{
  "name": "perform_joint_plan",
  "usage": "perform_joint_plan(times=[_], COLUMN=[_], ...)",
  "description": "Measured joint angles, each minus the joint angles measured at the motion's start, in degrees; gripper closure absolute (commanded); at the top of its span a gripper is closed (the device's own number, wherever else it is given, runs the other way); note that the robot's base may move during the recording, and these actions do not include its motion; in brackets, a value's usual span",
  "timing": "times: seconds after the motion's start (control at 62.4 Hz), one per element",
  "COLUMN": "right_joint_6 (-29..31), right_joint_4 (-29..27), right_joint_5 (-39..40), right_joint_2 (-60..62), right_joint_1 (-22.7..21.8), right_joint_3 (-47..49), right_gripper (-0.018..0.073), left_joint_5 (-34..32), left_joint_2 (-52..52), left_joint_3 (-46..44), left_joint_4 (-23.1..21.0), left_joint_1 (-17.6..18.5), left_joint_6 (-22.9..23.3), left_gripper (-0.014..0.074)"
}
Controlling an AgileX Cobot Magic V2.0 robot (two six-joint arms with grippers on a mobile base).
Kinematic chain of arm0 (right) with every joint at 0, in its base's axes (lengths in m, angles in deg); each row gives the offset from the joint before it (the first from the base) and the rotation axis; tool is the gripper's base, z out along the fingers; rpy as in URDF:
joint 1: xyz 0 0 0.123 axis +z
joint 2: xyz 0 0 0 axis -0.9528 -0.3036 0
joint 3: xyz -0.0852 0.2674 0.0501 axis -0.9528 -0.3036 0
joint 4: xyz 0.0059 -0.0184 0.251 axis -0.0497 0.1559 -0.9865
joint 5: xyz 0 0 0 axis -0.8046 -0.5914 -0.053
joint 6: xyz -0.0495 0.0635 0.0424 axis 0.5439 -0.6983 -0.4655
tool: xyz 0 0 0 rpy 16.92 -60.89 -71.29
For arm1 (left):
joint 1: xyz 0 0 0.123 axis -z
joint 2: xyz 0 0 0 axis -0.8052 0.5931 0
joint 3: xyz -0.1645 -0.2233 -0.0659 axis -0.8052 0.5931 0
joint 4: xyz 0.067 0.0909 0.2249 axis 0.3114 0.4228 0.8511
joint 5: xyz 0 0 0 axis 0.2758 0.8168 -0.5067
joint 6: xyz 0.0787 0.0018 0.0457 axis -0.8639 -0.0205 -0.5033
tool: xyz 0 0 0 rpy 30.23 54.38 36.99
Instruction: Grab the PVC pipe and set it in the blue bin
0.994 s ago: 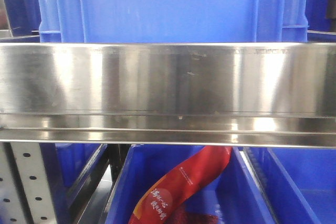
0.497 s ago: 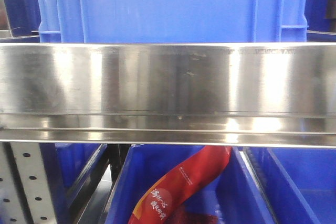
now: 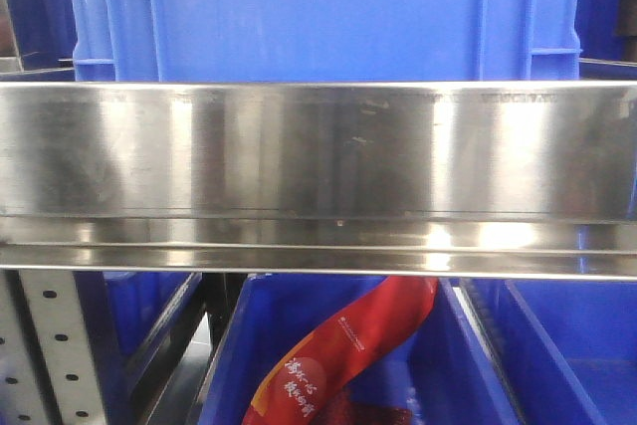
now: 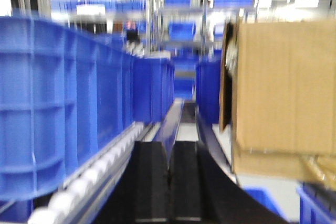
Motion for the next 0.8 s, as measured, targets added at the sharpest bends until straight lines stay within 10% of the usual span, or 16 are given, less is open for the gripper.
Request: perform_joint_plan(times=[0.802], right_joint_6=[0.1], right_joint_4=[0.0], right_joint_5=[-9.5], right_joint_2=[2.0], right_joint_1=[-3.9], right_joint_3=[-0.1], right_gripper=[0.0728], left_joint_5=[0.0], left_joint_2=[0.0], left_joint_3=[0.0], left_joint_4=[0.0], left_joint_1=[0.0], left_joint_6=[0.0], left_gripper=[0.0708])
